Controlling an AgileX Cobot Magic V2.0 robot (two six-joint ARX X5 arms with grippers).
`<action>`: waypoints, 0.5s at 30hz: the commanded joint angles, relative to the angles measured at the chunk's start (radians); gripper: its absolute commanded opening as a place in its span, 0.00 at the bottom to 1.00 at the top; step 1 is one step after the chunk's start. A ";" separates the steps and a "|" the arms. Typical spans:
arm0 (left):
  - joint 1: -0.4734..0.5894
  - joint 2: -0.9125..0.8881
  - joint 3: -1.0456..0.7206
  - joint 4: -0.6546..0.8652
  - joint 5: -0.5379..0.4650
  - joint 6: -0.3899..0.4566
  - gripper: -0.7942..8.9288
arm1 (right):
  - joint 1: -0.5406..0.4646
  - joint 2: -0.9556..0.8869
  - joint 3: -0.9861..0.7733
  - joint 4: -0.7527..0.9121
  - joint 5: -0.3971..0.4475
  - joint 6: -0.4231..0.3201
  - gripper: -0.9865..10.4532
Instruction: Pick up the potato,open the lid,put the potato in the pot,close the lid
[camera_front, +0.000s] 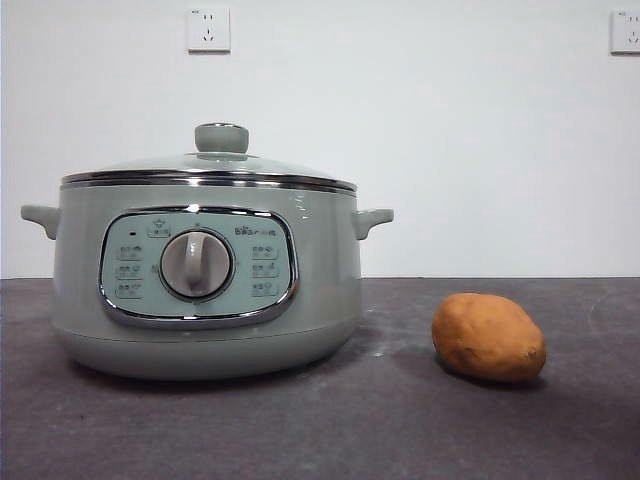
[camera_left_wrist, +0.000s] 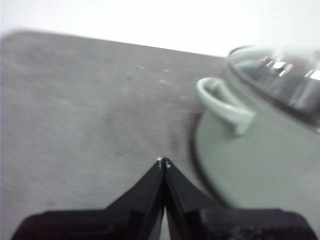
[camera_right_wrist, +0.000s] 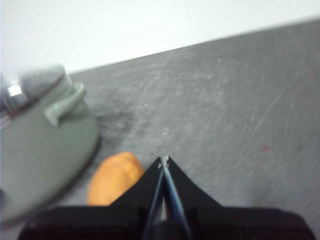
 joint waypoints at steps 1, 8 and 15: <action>0.002 -0.003 -0.014 0.005 0.043 -0.217 0.08 | 0.001 -0.003 -0.012 -0.006 0.001 0.280 0.07; 0.002 -0.003 -0.014 0.009 0.051 -0.217 0.08 | 0.001 -0.003 -0.011 0.002 0.005 0.304 0.07; 0.002 -0.003 0.008 0.062 0.134 -0.240 0.08 | 0.001 0.001 0.038 0.005 -0.002 0.308 0.07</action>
